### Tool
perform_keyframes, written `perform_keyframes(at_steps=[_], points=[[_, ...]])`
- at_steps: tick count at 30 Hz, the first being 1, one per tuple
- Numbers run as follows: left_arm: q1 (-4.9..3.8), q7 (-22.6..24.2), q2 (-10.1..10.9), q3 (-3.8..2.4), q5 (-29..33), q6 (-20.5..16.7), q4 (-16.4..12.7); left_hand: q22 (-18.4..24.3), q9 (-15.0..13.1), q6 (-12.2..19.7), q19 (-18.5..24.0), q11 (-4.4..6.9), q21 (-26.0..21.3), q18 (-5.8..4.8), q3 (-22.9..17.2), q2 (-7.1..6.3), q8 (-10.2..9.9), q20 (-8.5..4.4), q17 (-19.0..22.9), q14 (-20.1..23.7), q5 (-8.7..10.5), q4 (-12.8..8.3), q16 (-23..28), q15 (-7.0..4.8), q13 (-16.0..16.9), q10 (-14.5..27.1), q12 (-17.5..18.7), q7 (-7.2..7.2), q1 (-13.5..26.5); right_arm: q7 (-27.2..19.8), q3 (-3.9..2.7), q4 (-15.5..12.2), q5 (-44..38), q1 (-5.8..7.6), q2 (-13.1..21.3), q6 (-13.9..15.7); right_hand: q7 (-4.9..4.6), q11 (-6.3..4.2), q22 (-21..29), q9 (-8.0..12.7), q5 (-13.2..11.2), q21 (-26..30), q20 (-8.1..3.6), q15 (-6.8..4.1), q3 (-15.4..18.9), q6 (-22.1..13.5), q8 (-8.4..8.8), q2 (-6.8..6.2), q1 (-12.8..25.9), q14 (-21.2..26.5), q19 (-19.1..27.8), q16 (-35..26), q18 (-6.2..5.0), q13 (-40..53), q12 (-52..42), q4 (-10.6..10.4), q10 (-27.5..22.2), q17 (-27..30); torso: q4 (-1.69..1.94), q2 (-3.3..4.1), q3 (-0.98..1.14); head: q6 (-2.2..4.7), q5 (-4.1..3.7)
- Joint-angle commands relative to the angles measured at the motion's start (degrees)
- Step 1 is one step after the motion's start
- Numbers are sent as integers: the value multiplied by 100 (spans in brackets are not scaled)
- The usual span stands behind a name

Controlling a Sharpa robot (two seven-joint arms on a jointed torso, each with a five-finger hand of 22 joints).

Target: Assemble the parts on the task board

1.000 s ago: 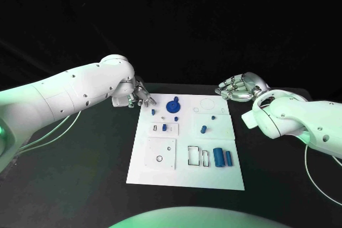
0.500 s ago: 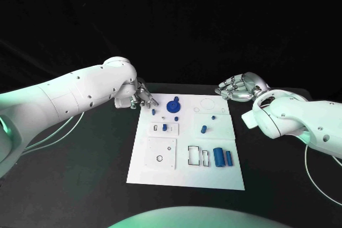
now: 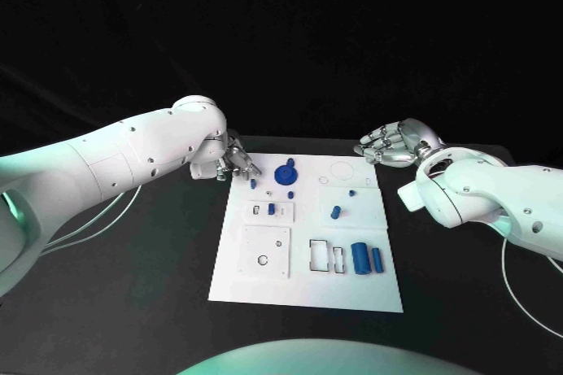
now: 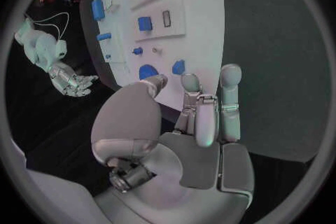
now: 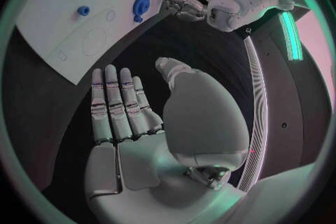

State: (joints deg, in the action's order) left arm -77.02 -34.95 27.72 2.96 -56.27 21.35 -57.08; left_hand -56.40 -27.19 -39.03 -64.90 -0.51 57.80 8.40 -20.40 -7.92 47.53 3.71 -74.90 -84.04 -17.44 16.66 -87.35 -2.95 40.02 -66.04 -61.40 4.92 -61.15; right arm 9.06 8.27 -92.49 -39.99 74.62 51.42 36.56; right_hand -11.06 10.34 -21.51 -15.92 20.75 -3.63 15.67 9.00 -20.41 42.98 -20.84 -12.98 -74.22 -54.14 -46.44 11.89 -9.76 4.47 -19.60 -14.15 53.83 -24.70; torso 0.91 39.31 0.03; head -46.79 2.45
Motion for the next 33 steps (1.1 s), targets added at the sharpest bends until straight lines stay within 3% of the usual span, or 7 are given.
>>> perform_keyframes(at_steps=[1, 24, 33], points=[[10, 60, -26, -1, 51, 145, 20, -5, 6, -43, -2, -12, -33, 19, -11, 18, -32, 25, -637, -309, 20, -12, -34, 49, -4, -10, -13, 5, -64, -49, 0, -4, -21, -3, -3, -93, -269, 31, 10, 10, 36, -26, 7, -6, 7, -43, -18, -1, -68, 47, 8, -34, -75, -5, 33, 17, 3, 5, 3, 0, 2, -13, -12], [60, 66, -18, -2, 65, 138, 33, -33, 37, -99, -5, 1, -35, 20, -74, 66, -16, 21, -650, -311, -52, -21, -42, 40, -6, -3, -28, -12, -272, -14, 0, 3, -21, -3, -8, -161, -269, 31, 30, 21, 45, -28, 8, -3, -7, -49, -27, 10, -104, 59, -10, -46, -74, -20, 30, 39, 1, 27, 5, -5, -1, -52, -27], [62, 98, -21, -2, 125, 45, 29, -73, 58, -140, -26, 19, -25, 17, -171, 148, 17, 9, -693, -327, 120, -19, -57, 24, 13, -30, -61, -34, -437, 7, 0, 6, -21, -3, -8, -193, -269, 31, 30, 21, 45, -28, 8, -3, -7, -49, -27, 10, -104, 59, -10, -46, -74, -20, 30, 39, 1, 27, 5, 0, 5, -70, -24]])
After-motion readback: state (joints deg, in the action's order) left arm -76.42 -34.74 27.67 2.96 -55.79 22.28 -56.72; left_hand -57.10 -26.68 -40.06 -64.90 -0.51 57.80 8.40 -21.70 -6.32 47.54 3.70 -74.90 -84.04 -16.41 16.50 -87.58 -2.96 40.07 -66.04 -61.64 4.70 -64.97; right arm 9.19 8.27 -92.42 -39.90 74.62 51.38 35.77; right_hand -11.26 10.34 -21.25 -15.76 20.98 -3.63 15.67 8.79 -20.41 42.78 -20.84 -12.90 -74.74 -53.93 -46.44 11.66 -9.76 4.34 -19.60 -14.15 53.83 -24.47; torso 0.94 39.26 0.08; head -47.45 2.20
